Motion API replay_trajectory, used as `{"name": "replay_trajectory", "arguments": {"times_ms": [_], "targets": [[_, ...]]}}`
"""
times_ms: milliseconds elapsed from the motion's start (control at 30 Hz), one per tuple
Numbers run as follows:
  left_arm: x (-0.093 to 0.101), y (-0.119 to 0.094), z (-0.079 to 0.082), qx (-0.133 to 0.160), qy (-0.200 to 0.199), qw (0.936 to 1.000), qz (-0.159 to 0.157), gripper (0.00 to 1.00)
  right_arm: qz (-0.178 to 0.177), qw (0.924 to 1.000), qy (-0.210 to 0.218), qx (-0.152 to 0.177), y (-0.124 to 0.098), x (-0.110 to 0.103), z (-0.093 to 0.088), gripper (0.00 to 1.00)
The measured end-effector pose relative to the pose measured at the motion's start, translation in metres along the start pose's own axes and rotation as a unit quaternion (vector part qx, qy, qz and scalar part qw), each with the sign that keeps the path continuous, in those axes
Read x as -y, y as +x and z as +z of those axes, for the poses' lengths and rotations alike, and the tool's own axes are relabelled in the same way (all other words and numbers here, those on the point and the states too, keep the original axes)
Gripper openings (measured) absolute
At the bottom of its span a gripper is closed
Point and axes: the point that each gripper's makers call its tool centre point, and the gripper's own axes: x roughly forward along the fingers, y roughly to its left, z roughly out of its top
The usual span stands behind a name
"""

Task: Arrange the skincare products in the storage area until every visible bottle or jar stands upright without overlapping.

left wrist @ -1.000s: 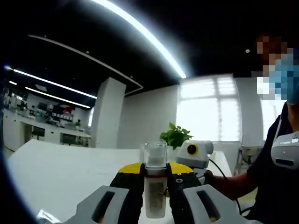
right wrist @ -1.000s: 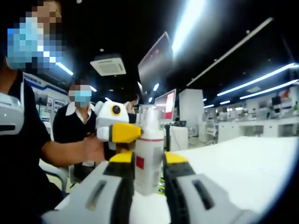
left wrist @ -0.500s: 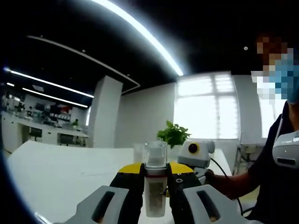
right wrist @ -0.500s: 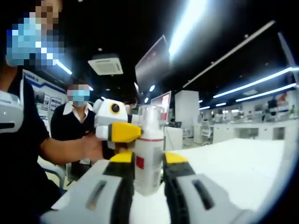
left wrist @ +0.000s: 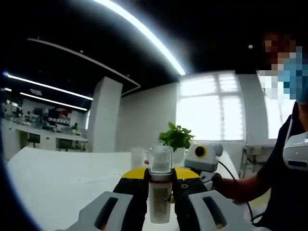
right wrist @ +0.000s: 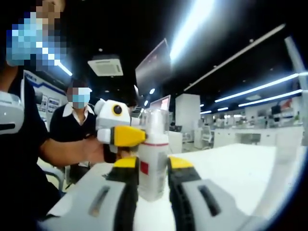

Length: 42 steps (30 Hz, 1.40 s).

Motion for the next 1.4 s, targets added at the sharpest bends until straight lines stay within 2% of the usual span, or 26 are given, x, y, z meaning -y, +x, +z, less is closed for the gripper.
{"name": "replay_trajectory", "arguments": {"times_ms": [467,1400], "targets": [[0.007,0.022,-0.004,-0.005,0.005,0.9999,-0.011,0.18,-0.018,0.9998,-0.009,-0.004,-0.023,0.010,0.001,0.22],[0.030,0.081,-0.017,-0.017,0.007,0.9986,-0.049,0.18,-0.066,0.9975,-0.021,-0.010,-0.083,0.035,0.003,0.22]]}}
